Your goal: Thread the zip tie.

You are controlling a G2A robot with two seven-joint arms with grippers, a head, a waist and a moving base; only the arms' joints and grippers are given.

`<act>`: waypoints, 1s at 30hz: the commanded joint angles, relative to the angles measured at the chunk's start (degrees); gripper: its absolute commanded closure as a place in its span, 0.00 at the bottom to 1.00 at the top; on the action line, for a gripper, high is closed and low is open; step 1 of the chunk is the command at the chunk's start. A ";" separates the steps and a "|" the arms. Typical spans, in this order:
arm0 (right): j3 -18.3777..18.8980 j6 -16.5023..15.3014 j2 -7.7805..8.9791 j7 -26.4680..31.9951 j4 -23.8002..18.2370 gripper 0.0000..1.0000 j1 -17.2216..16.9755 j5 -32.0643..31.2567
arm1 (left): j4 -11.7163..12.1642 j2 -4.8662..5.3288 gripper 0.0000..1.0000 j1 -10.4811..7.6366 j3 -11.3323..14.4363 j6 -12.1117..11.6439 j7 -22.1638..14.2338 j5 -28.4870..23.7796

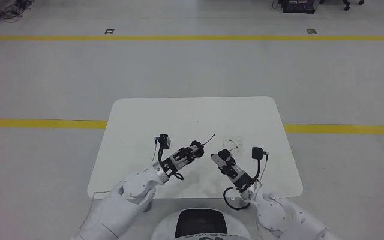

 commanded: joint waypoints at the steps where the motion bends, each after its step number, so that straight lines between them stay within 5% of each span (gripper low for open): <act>1: 1.05 0.00 0.60 1.44 -1.00 0.00 -0.18 2.42 | -0.18 0.15 1.00 0.48 -0.62 -0.15 -0.16 -0.55; 8: 6.59 0.00 1.13 12.16 -3.32 0.00 -1.84 11.67 | -0.88 0.64 1.00 1.70 -2.45 -0.49 -0.81 -1.12; 15: 17.49 0.00 -1.77 30.97 -2.50 0.00 -5.46 23.73 | -1.45 0.82 1.00 2.28 -2.92 -0.49 -0.93 -1.10; 21: 29.50 0.00 -7.62 51.53 1.16 0.00 -9.35 33.98 | -1.54 0.86 1.00 2.42 -2.92 -0.55 -0.94 -1.09; 30: 43.27 0.00 -19.86 81.99 9.66 0.00 -10.68 43.51 | -1.46 0.89 1.00 2.53 -2.98 -0.74 -0.67 -1.06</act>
